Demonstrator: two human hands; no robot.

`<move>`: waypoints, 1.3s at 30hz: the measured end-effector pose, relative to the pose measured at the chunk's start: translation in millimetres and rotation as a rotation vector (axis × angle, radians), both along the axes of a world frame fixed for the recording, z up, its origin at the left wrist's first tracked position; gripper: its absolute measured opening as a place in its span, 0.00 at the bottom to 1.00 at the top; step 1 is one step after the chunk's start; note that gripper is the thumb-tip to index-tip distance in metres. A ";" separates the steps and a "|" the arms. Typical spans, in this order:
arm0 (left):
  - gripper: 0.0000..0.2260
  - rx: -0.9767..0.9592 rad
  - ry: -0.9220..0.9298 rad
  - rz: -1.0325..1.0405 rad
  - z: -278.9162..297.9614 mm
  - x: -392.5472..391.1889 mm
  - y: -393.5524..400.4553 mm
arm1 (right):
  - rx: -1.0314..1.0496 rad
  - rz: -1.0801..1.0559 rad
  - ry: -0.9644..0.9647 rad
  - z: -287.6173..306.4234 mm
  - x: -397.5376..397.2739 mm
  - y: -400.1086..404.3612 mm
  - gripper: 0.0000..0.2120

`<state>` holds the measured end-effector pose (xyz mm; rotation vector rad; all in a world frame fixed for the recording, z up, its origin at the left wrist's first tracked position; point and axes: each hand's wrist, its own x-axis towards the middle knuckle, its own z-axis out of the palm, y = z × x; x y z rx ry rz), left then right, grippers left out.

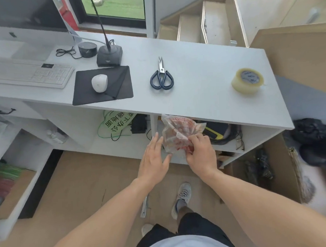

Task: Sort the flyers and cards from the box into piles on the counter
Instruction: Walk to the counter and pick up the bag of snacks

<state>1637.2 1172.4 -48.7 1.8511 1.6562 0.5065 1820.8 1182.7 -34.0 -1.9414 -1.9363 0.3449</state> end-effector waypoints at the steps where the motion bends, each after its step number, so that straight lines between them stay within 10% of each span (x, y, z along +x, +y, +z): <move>1: 0.32 -0.013 0.012 -0.017 -2.6 -0.1 -5.5 | -0.017 -0.005 -0.014 -3.6 2.1 -6.8 0.16; 14: 0.33 -0.004 0.215 -0.245 -78.3 25.3 61.6 | -0.246 -0.103 -0.054 -115.4 35.3 54.1 0.19; 32: 0.37 0.152 0.135 -0.089 -241.9 61.3 178.3 | 0.318 -0.132 0.084 -267.2 25.7 227.2 0.16; 39: 0.37 0.017 0.196 -0.126 -253.0 56.8 175.5 | -0.151 -0.072 -0.049 -281.1 24.5 268.7 0.32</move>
